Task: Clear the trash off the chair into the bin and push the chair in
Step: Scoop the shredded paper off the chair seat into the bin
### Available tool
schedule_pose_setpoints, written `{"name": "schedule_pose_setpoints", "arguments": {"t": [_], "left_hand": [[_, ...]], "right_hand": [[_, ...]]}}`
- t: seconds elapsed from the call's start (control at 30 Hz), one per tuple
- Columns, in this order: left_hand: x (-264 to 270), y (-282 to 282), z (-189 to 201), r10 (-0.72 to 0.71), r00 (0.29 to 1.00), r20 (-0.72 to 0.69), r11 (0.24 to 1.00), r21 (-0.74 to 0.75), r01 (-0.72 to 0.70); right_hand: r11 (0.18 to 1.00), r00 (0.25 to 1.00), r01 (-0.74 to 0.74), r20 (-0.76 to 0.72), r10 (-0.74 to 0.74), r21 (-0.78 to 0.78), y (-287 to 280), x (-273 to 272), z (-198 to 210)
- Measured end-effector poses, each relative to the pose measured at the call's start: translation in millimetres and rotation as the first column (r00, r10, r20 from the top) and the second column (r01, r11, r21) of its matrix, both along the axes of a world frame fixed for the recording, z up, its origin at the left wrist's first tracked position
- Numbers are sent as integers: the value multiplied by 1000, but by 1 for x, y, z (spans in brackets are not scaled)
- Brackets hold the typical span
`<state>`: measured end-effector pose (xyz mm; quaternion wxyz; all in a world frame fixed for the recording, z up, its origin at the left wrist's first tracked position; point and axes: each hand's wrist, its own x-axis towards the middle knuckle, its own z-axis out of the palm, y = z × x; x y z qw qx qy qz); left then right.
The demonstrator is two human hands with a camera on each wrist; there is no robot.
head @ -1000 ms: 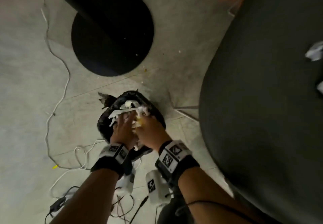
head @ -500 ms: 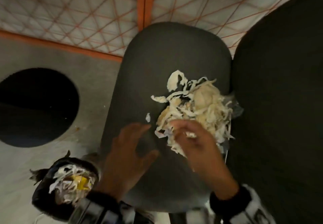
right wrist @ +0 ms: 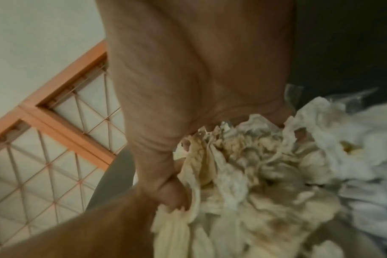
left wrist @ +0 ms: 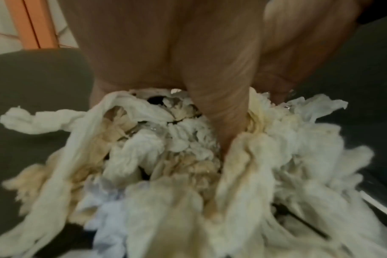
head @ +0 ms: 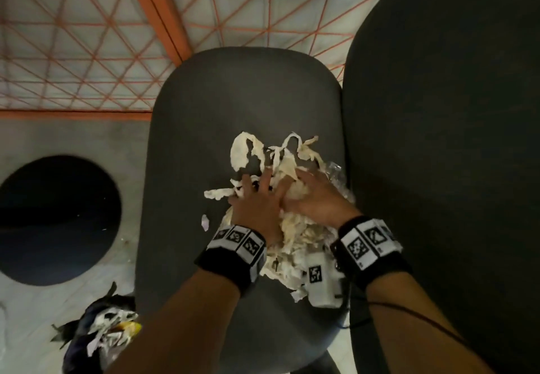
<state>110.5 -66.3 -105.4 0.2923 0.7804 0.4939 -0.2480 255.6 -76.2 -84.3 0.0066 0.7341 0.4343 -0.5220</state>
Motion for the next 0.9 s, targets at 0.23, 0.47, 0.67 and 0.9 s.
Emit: {"name": "schedule_pose_setpoints", "arguments": {"t": [0.23,0.47,0.67,0.9], "left_hand": [[-3,-30,-6,160,970,182,986,15,-165],[-1,-23,12,241,944,224,970,-78,-229],[-13,-19,59,279,809,517,934,49,-353],[-7,-20,137,142,647,749,876,209,-435]], "right_hand": [[993,985,-121,122,121,-3,-51,-5,-6],[987,992,-13,123,-8,163,-53,-20,-5],[862,987,69,91,-133,503,-60,-28,43],[676,991,59,40,-130,735,-55,-16,134]]}}
